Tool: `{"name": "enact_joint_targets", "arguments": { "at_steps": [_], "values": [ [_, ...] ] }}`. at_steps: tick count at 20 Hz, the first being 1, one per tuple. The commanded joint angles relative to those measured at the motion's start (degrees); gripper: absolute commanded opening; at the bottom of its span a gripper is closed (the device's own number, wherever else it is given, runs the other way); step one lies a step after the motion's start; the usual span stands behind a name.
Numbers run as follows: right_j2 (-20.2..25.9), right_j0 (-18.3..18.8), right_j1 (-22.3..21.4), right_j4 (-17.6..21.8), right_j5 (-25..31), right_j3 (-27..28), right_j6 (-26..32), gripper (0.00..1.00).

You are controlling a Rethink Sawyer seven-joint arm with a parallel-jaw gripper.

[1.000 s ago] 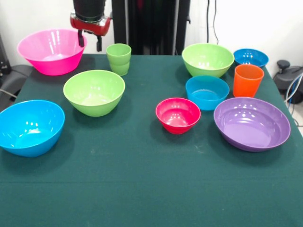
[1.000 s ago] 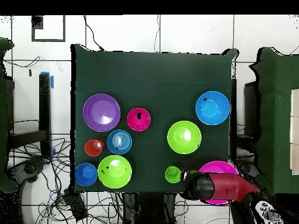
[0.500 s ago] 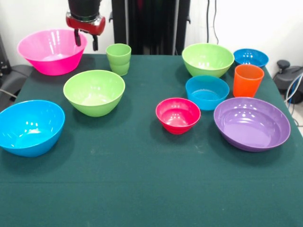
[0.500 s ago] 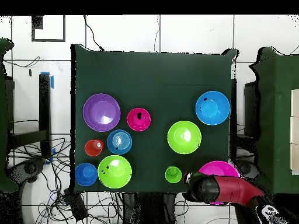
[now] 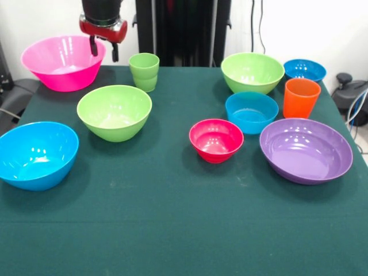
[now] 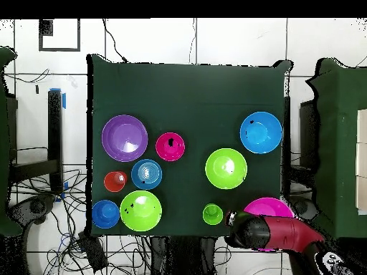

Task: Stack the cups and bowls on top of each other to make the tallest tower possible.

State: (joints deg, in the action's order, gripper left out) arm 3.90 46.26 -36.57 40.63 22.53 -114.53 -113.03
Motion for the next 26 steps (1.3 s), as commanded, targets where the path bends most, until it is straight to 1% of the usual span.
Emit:
{"name": "enact_joint_targets", "arguments": {
  "at_steps": [1,10,18,26],
  "values": [
    [5.83,-0.83,6.14,2.18,-3.65,3.85,1.30,1.00],
    [5.56,-0.40,9.17,3.33,-6.48,5.11,0.76,1.00],
    [4.72,-0.39,9.59,4.41,-8.06,4.80,0.42,1.00],
    [4.90,-0.29,8.30,3.95,-6.48,4.52,1.47,1.00]
  ]
}}
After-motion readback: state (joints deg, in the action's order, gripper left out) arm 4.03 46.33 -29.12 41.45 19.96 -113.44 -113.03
